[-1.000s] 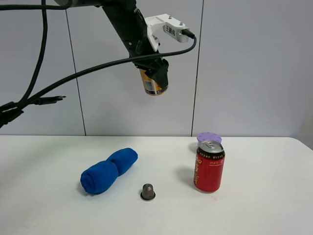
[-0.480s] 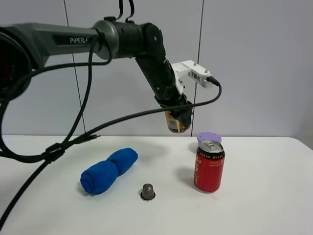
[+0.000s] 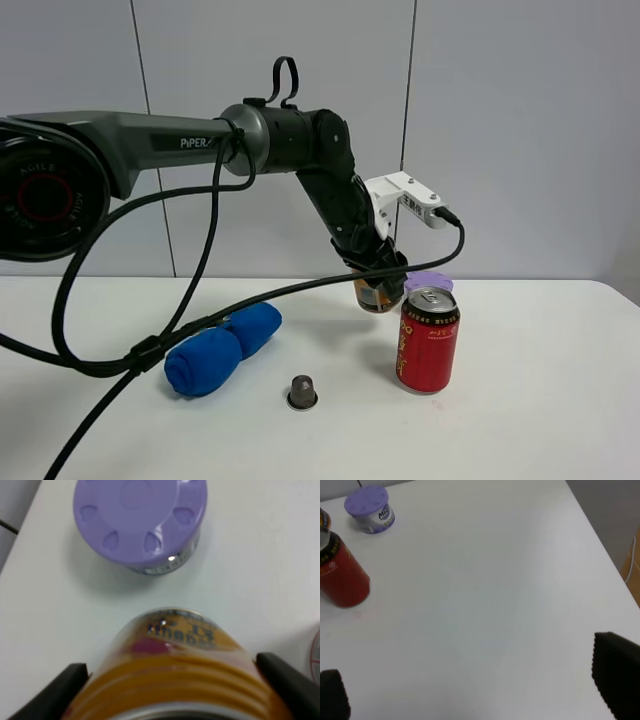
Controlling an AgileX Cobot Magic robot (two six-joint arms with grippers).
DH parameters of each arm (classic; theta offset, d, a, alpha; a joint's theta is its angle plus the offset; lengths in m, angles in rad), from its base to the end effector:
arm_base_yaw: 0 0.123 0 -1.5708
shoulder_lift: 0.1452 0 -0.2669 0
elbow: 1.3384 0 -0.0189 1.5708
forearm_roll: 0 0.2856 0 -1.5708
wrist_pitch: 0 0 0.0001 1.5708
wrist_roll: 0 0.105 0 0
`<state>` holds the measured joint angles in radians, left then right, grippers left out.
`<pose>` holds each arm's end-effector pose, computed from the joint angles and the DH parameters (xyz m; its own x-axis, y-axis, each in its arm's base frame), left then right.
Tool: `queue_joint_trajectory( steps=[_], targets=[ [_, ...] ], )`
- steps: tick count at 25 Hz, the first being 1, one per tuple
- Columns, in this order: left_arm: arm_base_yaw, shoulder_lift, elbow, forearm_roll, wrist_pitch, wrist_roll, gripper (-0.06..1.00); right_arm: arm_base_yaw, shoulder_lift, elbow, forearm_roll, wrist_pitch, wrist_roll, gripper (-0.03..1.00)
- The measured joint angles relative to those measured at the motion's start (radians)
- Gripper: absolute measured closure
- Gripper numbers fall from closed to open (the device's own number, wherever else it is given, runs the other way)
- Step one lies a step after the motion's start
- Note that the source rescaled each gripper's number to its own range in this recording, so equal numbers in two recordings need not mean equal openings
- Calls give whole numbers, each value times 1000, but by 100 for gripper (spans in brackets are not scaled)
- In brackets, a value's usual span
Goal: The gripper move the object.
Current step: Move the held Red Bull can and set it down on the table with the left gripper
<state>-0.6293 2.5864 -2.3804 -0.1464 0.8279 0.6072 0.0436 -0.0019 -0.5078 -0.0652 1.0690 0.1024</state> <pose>0.4719 -0.3576 0.1299 -0.2616 0.7885 -0.5567 0.8738 0.4385 0.2104 0.0550 -0.0036 0.2896 -0.4519 0.0512 -0.8906 0.0395 0.9985 0.0373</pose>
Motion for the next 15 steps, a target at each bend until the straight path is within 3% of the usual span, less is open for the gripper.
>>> queue_joint_trajectory(
  steps=[15],
  targets=[
    [4,36,0,-5,-32,45,94,0,0,0,0,0,0,-3]
  ],
)
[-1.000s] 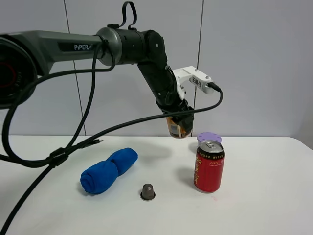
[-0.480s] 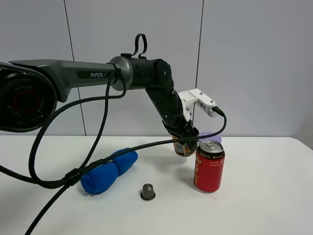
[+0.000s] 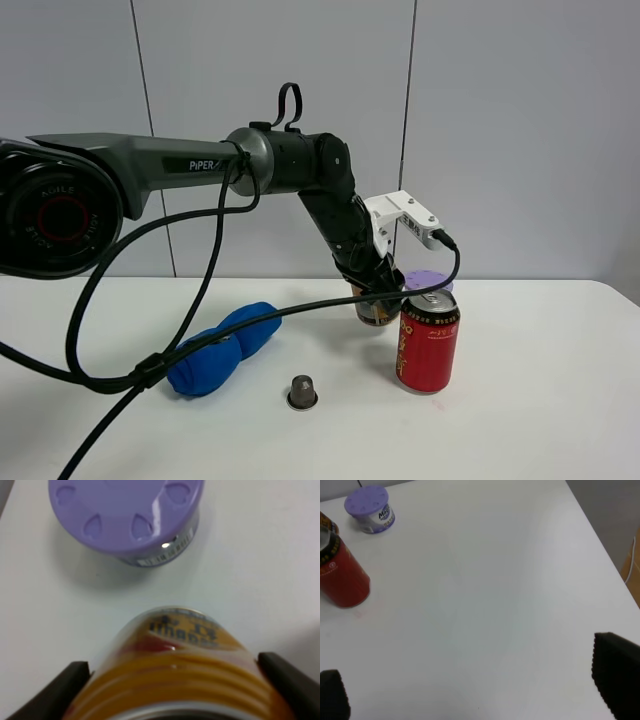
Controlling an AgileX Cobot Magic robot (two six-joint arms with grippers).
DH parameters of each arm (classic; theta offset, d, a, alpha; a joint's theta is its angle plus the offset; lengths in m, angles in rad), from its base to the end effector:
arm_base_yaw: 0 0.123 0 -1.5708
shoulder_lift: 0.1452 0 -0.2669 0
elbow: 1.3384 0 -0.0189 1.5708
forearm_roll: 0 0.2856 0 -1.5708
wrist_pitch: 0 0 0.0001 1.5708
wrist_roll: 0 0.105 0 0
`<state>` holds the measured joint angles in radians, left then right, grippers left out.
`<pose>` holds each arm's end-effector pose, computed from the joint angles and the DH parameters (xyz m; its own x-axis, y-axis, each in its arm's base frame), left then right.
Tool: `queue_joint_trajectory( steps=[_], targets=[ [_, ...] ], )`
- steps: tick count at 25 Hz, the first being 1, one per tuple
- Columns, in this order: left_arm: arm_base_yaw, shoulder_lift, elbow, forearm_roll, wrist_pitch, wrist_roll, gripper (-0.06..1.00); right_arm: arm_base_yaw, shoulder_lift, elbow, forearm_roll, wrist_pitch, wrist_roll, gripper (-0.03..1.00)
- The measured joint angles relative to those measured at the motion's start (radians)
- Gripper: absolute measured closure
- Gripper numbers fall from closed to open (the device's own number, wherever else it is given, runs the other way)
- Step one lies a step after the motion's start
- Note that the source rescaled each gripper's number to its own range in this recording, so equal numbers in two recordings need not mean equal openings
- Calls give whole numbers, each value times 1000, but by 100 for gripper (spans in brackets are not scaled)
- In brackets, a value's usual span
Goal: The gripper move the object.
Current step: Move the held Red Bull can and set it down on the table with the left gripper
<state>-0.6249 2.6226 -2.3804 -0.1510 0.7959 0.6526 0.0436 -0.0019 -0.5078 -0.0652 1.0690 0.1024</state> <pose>0.4756 -0.3570 0.1104 -0.2328 0.8051 -0.5456 0.8822 0.4109 0.2299 0.0550 -0.0036 0.2896 -0.4519 0.0512 -0.8906 0.0395 0.9985 0.0373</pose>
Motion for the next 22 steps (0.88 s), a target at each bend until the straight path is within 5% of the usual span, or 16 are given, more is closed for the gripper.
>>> queue_joint_trajectory(
  steps=[22],
  targets=[
    [27,6,0,-37,-1,67,93,0,0,0,0,0,0,-3]
  ],
)
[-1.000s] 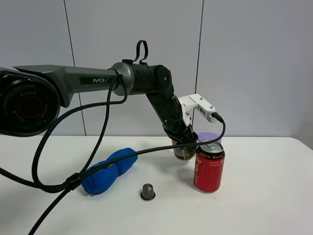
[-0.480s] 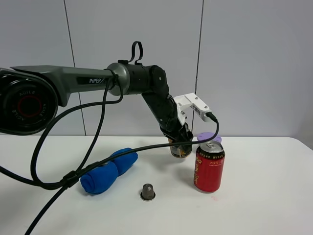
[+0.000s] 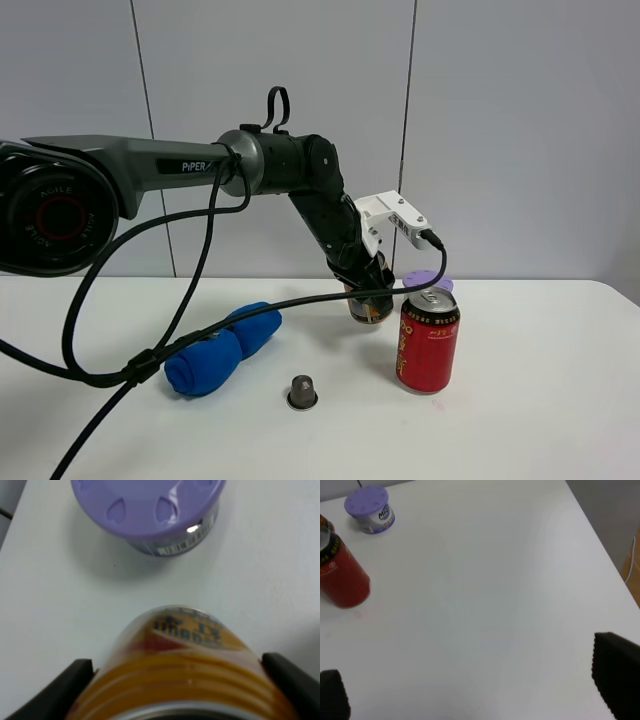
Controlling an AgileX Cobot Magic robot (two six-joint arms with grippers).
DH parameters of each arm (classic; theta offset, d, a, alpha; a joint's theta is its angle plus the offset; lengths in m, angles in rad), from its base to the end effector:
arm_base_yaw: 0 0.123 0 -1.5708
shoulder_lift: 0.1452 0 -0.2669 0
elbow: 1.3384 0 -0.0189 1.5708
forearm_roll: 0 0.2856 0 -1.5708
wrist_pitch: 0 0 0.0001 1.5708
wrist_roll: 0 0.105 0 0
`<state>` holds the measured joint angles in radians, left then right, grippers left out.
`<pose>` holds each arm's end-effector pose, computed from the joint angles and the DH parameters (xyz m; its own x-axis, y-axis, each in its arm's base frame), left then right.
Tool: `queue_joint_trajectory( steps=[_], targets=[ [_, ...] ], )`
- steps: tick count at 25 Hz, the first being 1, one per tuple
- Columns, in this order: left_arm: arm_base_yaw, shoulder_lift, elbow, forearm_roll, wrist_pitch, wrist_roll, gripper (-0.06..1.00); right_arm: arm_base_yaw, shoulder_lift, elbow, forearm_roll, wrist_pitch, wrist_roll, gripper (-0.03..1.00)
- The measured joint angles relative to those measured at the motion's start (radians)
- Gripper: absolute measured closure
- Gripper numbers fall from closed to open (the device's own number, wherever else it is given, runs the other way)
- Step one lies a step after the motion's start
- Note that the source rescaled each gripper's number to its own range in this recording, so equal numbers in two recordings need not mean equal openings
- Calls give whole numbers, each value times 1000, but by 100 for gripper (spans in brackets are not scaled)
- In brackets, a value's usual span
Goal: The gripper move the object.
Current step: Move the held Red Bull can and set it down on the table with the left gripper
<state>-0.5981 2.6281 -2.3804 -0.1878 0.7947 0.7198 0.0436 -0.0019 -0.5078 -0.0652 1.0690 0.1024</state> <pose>0.4836 -0.3464 0.1076 -0.2131 0.8099 -0.5466 0.8897 0.3920 0.2341 0.0550 -0.0036 0.2896 -0.4519 0.0512 -0.8906 0.0395 0.9985 0.0373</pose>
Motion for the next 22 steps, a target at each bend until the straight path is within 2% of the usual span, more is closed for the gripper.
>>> queue_joint_trajectory(
  steps=[12,13,17,19,22],
  targets=[
    [0,9,46,-1,-39,3,87,0,0,0,0,0,0,-3],
    [0,9,46,-8,-45,3,81,0,0,0,0,0,0,-3],
    [0,4,46,-26,-63,3,40,0,0,0,0,0,0,-3],
    [0,4,46,-27,-62,3,31,0,0,0,0,0,0,-3],
    [0,-8,46,-25,-42,11,28,0,0,0,0,0,0,-3]
  ],
)
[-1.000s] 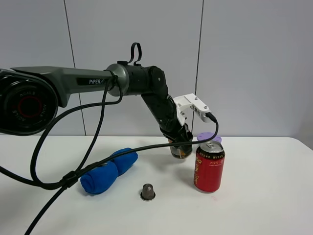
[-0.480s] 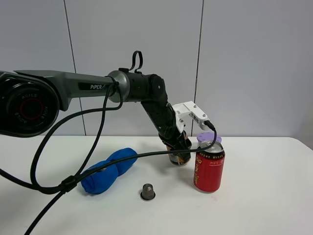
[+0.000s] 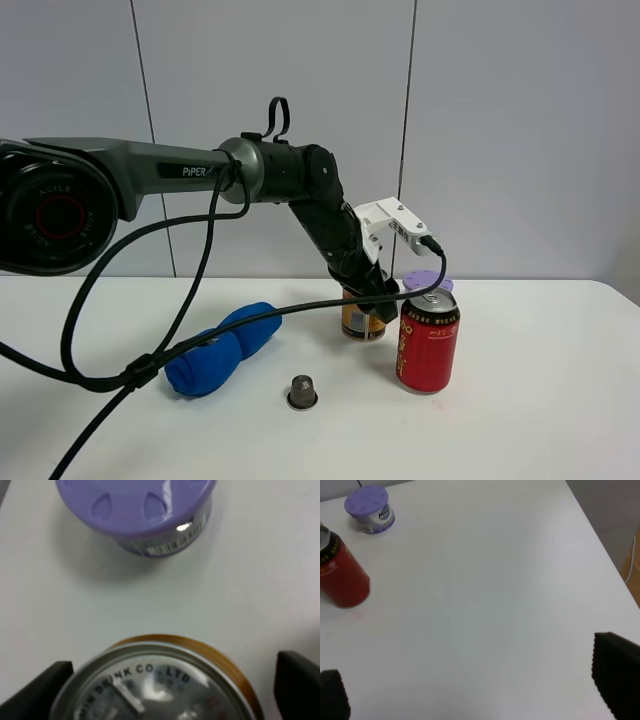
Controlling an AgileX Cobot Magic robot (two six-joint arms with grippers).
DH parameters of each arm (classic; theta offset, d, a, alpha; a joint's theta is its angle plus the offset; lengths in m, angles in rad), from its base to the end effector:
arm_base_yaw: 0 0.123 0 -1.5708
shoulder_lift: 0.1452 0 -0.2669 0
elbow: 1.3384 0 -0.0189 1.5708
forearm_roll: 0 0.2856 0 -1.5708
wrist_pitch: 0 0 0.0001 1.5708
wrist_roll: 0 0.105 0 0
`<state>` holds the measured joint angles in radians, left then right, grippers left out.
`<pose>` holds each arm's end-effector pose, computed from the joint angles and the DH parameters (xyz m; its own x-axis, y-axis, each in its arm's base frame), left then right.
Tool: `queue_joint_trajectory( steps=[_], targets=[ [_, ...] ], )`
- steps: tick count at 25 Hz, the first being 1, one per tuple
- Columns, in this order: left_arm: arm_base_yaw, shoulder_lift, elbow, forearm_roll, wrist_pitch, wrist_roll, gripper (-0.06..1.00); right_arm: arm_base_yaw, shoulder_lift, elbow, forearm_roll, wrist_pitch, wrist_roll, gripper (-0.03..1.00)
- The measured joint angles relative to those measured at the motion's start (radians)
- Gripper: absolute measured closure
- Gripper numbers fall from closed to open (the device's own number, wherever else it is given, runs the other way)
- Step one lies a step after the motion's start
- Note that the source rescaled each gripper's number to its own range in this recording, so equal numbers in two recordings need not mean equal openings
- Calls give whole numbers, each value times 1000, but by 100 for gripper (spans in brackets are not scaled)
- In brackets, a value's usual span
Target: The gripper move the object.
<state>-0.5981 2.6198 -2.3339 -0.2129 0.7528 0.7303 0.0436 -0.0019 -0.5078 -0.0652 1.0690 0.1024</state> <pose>0.4816 -0.3465 0.0993 -0.2199 0.7998 -0.5586 0.8894 0.3996 0.2221 0.0550 -0.0036 0.2896 -0.4519 0.0512 -0.8906 0.0395 0.9985 0.0373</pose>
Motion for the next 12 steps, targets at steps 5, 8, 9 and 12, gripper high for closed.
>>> queue_joint_trajectory(
  steps=[5,8,9,12],
  targets=[
    [0,-105,-22,69,104,-2,28,0,0,0,0,0,0,-3],
    [1,-207,-46,106,192,-45,28,0,0,0,0,0,0,-3],
    [5,-238,-48,117,227,-62,28,0,0,0,0,0,0,-3],
    [22,-336,-49,162,342,-87,28,0,0,0,0,0,0,-3]
  ],
)
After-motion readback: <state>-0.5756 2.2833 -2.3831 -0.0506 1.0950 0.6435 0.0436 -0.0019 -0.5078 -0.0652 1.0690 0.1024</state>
